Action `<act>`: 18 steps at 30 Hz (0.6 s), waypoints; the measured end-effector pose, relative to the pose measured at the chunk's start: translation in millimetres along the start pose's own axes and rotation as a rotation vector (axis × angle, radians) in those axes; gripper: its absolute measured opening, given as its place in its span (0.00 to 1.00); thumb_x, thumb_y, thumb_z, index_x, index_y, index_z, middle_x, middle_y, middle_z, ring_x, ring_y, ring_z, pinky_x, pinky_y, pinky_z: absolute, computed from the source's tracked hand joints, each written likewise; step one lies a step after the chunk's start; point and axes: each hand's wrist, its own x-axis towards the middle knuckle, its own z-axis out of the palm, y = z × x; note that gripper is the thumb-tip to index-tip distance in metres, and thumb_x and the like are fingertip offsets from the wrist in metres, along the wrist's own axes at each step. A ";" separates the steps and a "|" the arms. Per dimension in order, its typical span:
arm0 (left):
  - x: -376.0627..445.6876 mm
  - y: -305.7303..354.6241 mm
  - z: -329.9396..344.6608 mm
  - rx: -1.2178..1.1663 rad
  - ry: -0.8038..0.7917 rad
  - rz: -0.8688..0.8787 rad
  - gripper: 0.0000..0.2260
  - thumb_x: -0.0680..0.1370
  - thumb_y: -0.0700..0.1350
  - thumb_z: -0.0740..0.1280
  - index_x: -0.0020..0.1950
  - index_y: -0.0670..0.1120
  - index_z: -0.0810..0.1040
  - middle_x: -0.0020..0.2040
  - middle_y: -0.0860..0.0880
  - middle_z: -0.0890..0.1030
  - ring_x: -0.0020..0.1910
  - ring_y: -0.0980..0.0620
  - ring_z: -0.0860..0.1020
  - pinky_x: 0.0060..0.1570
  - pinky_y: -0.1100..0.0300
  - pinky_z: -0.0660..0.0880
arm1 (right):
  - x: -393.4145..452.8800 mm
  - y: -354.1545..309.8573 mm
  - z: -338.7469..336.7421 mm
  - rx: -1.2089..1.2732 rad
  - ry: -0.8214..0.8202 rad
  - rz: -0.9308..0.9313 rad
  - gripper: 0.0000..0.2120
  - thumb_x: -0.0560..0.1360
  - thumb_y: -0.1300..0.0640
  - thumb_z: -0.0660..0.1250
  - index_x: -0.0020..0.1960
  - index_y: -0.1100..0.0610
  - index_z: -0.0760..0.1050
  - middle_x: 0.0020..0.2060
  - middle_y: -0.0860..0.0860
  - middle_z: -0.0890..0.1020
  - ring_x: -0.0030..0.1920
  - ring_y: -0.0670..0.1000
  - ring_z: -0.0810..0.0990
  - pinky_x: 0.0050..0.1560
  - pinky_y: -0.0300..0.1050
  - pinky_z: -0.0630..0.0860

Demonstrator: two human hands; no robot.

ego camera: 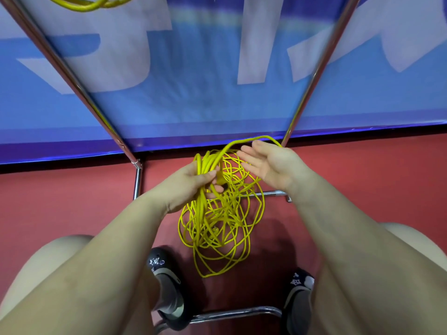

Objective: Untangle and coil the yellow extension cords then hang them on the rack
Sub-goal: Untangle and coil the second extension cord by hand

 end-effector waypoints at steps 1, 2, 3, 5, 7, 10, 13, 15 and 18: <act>-0.6 2.4 0.2 -0.024 0.025 0.008 0.05 0.81 0.38 0.58 0.48 0.45 0.72 0.36 0.49 0.73 0.33 0.55 0.80 0.38 0.58 0.79 | -0.5 3.9 -1.2 -0.169 -0.008 -0.042 0.15 0.79 0.64 0.58 0.66 0.62 0.67 0.61 0.58 0.75 0.62 0.57 0.75 0.55 0.46 0.72; -0.6 4.5 -0.2 -0.047 0.049 0.016 0.05 0.81 0.38 0.58 0.48 0.45 0.71 0.35 0.49 0.72 0.32 0.55 0.80 0.34 0.60 0.79 | -1.8 8.7 -2.4 -0.407 -0.017 -0.098 0.19 0.78 0.64 0.60 0.68 0.61 0.65 0.59 0.57 0.76 0.60 0.55 0.77 0.53 0.43 0.73; -0.5 6.3 -1.1 -0.068 0.072 0.025 0.05 0.81 0.38 0.58 0.47 0.45 0.71 0.34 0.49 0.72 0.30 0.56 0.79 0.31 0.62 0.79 | -3.5 14.4 -3.0 -0.675 -0.056 -0.161 0.19 0.78 0.63 0.61 0.69 0.61 0.66 0.56 0.55 0.77 0.56 0.53 0.77 0.51 0.38 0.72; 1.0 8.6 -5.8 -0.106 0.132 0.042 0.03 0.81 0.39 0.58 0.48 0.44 0.71 0.33 0.50 0.73 0.29 0.55 0.79 0.29 0.62 0.78 | -4.5 29.4 -5.3 -1.128 -0.236 -0.233 0.15 0.79 0.58 0.61 0.64 0.60 0.72 0.53 0.53 0.78 0.52 0.48 0.76 0.50 0.37 0.73; 2.8 10.4 -11.9 -0.144 0.200 0.053 0.05 0.81 0.40 0.58 0.47 0.43 0.72 0.32 0.50 0.76 0.28 0.55 0.78 0.29 0.61 0.78 | -5.6 42.2 -9.4 -1.399 -0.403 -0.175 0.12 0.79 0.52 0.61 0.55 0.58 0.77 0.47 0.52 0.80 0.47 0.46 0.75 0.52 0.43 0.73; 6.7 12.3 -19.1 -0.278 0.330 0.041 0.07 0.82 0.41 0.57 0.46 0.43 0.73 0.29 0.51 0.80 0.25 0.55 0.77 0.25 0.63 0.75 | -11.8 47.1 -12.5 -1.404 -0.511 -0.116 0.09 0.78 0.54 0.62 0.39 0.54 0.69 0.32 0.47 0.72 0.30 0.44 0.65 0.34 0.41 0.65; 9.5 12.9 -22.2 -0.415 0.415 0.022 0.07 0.82 0.41 0.56 0.47 0.42 0.71 0.31 0.52 0.83 0.24 0.58 0.77 0.23 0.65 0.74 | -13.4 40.0 -12.6 -1.316 -0.486 -0.129 0.12 0.78 0.56 0.62 0.37 0.52 0.65 0.37 0.50 0.81 0.27 0.47 0.64 0.30 0.41 0.63; 10.8 12.1 -24.7 -0.477 0.454 0.027 0.07 0.83 0.42 0.55 0.46 0.44 0.70 0.33 0.52 0.84 0.25 0.59 0.78 0.24 0.65 0.75 | -13.9 33.7 -11.6 -1.283 -0.451 -0.158 0.11 0.78 0.54 0.62 0.37 0.52 0.68 0.32 0.50 0.81 0.26 0.47 0.71 0.30 0.41 0.66; 11.0 10.9 -27.2 -0.469 0.492 0.047 0.10 0.83 0.42 0.54 0.43 0.45 0.70 0.33 0.53 0.84 0.24 0.58 0.77 0.26 0.65 0.75 | -14.3 26.8 -11.2 -1.241 -0.388 -0.188 0.11 0.78 0.53 0.61 0.37 0.53 0.72 0.20 0.47 0.76 0.19 0.43 0.71 0.23 0.35 0.65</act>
